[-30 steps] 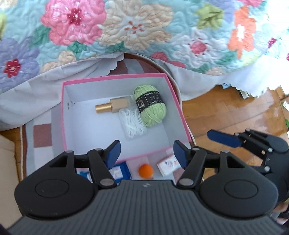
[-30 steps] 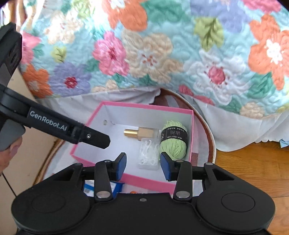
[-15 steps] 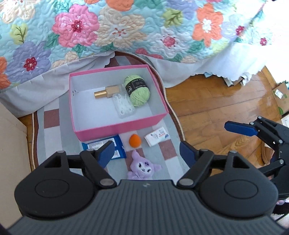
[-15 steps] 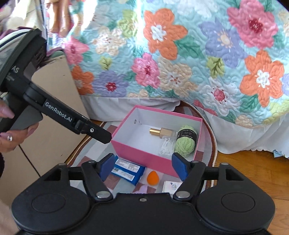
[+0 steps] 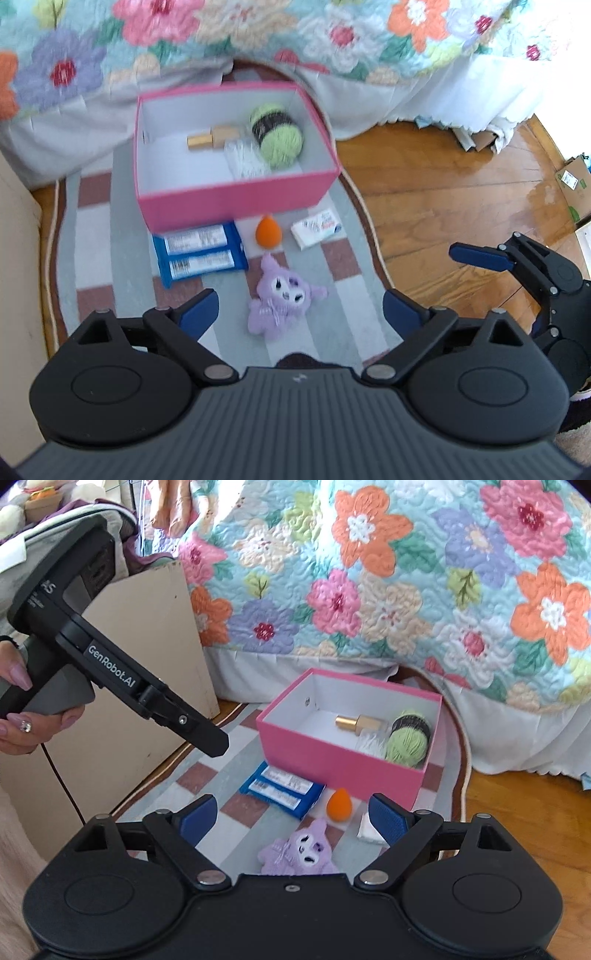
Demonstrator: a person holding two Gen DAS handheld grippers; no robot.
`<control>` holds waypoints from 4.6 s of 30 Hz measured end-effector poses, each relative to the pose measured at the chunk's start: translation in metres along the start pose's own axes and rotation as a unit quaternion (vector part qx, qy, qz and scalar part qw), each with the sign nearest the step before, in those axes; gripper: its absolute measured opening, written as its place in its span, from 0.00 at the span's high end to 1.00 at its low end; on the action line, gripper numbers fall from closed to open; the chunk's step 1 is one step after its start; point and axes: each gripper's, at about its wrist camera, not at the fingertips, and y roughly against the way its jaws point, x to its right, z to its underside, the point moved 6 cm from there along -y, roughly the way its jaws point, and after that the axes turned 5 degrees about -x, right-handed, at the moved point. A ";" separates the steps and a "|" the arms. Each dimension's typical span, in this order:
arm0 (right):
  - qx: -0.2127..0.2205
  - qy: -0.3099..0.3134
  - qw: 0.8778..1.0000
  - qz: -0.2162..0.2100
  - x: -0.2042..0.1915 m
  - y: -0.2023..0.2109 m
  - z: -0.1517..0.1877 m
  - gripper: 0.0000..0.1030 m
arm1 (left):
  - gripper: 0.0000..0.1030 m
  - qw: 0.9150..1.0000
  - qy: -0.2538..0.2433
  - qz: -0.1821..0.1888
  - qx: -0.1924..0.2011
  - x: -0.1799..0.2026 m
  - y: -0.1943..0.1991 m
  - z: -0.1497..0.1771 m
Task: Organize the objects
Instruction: 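Withdraw the left gripper from the box toward the purple plush toy, then lower the left gripper onto the purple plush toy and close on it, then lift the plush toy with the left gripper into the pink box and release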
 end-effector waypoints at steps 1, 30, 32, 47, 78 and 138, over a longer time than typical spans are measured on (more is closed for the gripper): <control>0.003 0.002 1.000 -0.001 0.000 -0.002 0.004 0.11 | 0.04 1.000 0.005 -0.001 -0.005 -0.003 -0.008 0.003; -0.069 -0.213 0.975 -0.014 0.002 -0.174 0.108 0.12 | 0.28 0.995 0.024 0.070 -0.064 -0.042 -0.190 0.025; -0.073 -0.198 0.977 -0.012 -0.003 -0.176 0.106 0.12 | 0.41 0.993 0.031 0.094 -0.071 -0.040 -0.191 0.029; -0.069 -0.237 0.968 0.035 0.009 -0.186 0.110 0.27 | 0.51 0.995 0.044 0.082 -0.027 -0.034 -0.197 0.040; -0.082 -0.159 0.978 0.106 0.007 -0.155 0.125 0.61 | 0.59 0.994 0.038 0.100 -0.016 -0.002 -0.205 0.056; -0.124 -0.214 0.968 -0.043 0.072 -0.284 -0.099 0.62 | 0.59 0.994 0.072 0.027 -0.074 -0.136 -0.175 -0.172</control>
